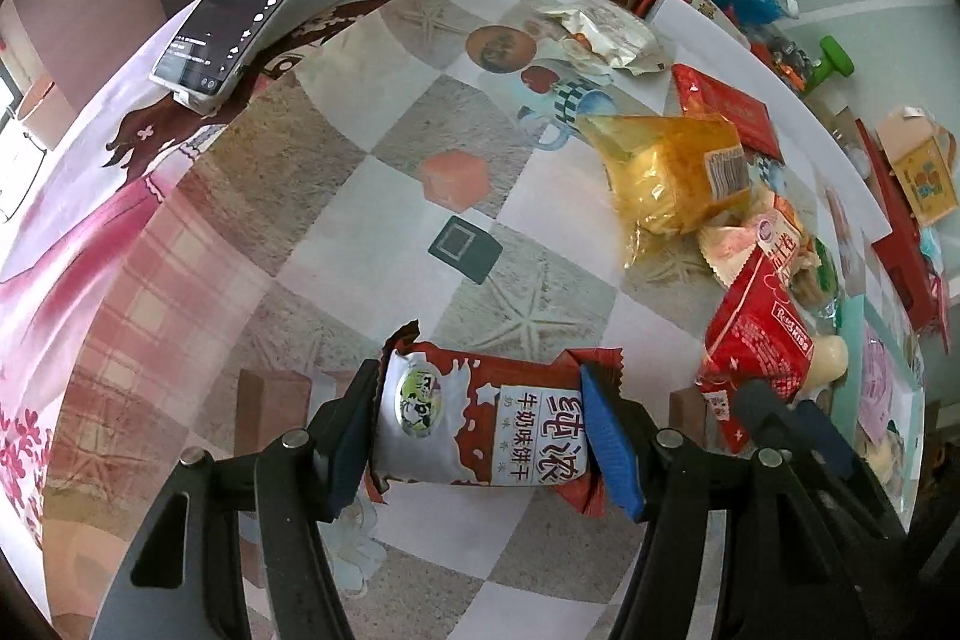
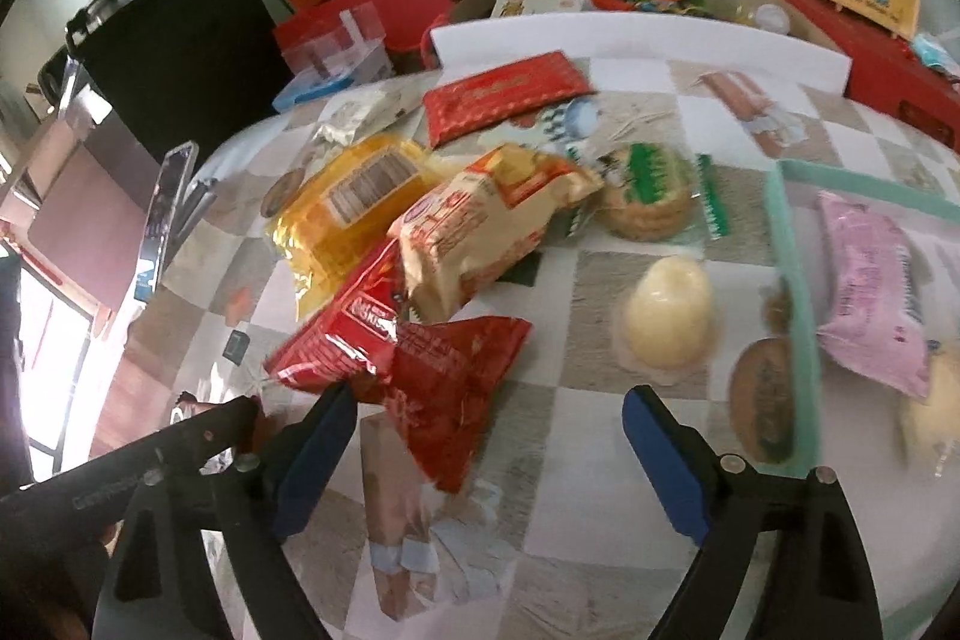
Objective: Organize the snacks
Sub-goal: 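Grasp the red Rusi Kiss pack with the right gripper while the left holds the biscuit roll, then lift both held packs and carry them over the tray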
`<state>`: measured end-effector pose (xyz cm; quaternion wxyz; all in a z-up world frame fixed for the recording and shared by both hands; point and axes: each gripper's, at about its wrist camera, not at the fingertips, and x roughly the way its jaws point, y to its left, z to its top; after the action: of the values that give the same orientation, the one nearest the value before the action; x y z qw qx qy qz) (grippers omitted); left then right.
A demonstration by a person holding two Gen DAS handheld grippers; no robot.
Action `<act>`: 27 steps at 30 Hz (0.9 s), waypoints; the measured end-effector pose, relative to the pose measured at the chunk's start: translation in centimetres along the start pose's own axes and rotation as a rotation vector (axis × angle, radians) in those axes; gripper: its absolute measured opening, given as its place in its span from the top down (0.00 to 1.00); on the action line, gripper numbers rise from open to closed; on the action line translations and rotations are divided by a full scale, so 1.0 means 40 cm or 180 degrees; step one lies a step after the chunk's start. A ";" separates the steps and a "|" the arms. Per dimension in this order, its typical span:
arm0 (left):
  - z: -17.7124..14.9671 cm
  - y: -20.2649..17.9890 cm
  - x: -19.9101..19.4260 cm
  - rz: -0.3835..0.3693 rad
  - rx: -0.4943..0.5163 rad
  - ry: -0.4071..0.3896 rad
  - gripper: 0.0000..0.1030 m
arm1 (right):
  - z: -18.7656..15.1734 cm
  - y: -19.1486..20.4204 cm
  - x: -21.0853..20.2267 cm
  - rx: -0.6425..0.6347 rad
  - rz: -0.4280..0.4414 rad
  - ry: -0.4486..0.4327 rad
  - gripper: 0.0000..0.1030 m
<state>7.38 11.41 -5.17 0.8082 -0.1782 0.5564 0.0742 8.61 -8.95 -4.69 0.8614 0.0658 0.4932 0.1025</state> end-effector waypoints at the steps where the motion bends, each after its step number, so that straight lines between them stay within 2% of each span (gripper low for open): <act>1: -0.001 0.001 -0.002 0.0001 -0.0003 -0.0003 0.36 | 0.000 0.005 0.011 -0.0014 0.0014 0.0026 0.12; 8: 0.004 0.005 0.000 -0.0004 -0.0034 -0.0005 0.36 | 0.016 0.029 0.030 -0.0119 0.0033 0.0018 0.13; 11: 0.003 0.007 -0.003 -0.0009 -0.0048 -0.0006 0.36 | 0.023 0.029 0.036 -0.0117 0.0081 0.0021 0.17; 14: 0.003 0.014 -0.006 -0.0009 -0.0061 -0.0005 0.36 | 0.026 0.036 0.041 -0.0151 0.0113 0.0016 0.26; 16: 0.003 0.015 -0.007 -0.0004 -0.0069 -0.0005 0.36 | 0.025 0.043 0.041 -0.0190 0.0163 0.0004 0.36; 23: 0.004 0.013 -0.007 0.0019 -0.0068 -0.0012 0.36 | 0.019 0.050 0.037 -0.0226 0.0261 -0.0037 0.44; 25: 0.003 0.010 -0.009 0.0024 -0.0061 -0.0017 0.36 | 0.017 0.046 0.034 -0.0209 0.0347 -0.0046 0.65; 27: 0.002 0.008 -0.010 0.0027 -0.0052 -0.0020 0.36 | 0.015 0.043 0.030 -0.0194 0.0348 -0.0055 0.65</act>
<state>7.21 11.76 -4.86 0.8081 -0.1822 0.5540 0.0827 9.54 -7.02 -5.03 0.8603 0.0672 0.4780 0.1637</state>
